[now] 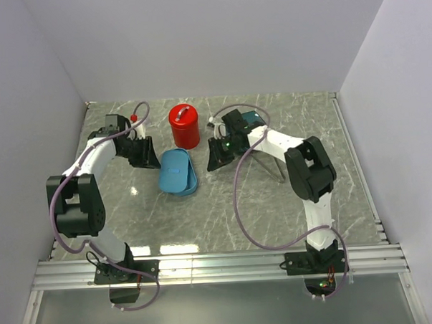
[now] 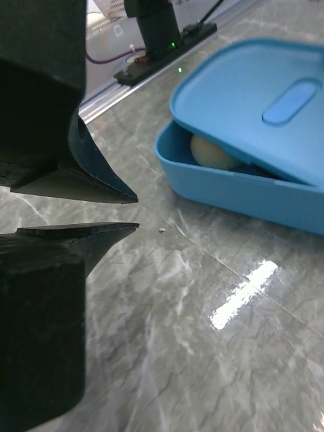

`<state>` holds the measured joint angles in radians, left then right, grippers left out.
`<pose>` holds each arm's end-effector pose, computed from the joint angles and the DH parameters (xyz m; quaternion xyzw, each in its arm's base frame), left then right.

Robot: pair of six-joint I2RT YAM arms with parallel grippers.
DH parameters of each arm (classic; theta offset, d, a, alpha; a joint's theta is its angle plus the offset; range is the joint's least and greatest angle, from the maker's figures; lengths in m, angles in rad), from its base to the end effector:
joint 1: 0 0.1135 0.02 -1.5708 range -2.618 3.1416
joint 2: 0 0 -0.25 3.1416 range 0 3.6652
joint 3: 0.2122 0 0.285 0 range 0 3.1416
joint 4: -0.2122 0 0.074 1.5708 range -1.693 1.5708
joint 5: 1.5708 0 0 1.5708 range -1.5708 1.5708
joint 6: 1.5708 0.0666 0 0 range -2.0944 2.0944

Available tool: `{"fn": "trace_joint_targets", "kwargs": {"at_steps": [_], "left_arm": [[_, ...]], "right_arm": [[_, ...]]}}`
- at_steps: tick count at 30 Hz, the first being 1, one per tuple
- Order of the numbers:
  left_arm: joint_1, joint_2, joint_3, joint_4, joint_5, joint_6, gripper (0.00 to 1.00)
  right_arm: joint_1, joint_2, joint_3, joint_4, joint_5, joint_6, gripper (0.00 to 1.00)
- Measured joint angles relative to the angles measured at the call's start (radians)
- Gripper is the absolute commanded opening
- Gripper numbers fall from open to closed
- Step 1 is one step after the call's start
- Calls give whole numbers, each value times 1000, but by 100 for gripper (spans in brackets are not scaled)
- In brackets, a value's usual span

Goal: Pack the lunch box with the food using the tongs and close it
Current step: Put the lid back on the lunch box

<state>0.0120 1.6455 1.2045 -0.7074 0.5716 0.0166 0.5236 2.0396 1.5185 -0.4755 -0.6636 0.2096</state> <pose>0.3699 -0.0316 0.1796 0.0613 0.9380 -0.2728 0.2051 0.3893 0.2721 0.1437 -0.2329 0.8812 0.3876 0.1380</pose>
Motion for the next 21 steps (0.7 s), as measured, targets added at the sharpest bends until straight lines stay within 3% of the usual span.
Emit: {"fn": "trace_joint_targets", "kwargs": {"at_steps": [16,21], "left_arm": [[-50,81,-3,10,-89,-6,35],[-55,87,-5,14,-99,-8,29]], "right_arm": [[62,111,46,28,42,40,25],[69,125,53,48,43,47,25]]}}
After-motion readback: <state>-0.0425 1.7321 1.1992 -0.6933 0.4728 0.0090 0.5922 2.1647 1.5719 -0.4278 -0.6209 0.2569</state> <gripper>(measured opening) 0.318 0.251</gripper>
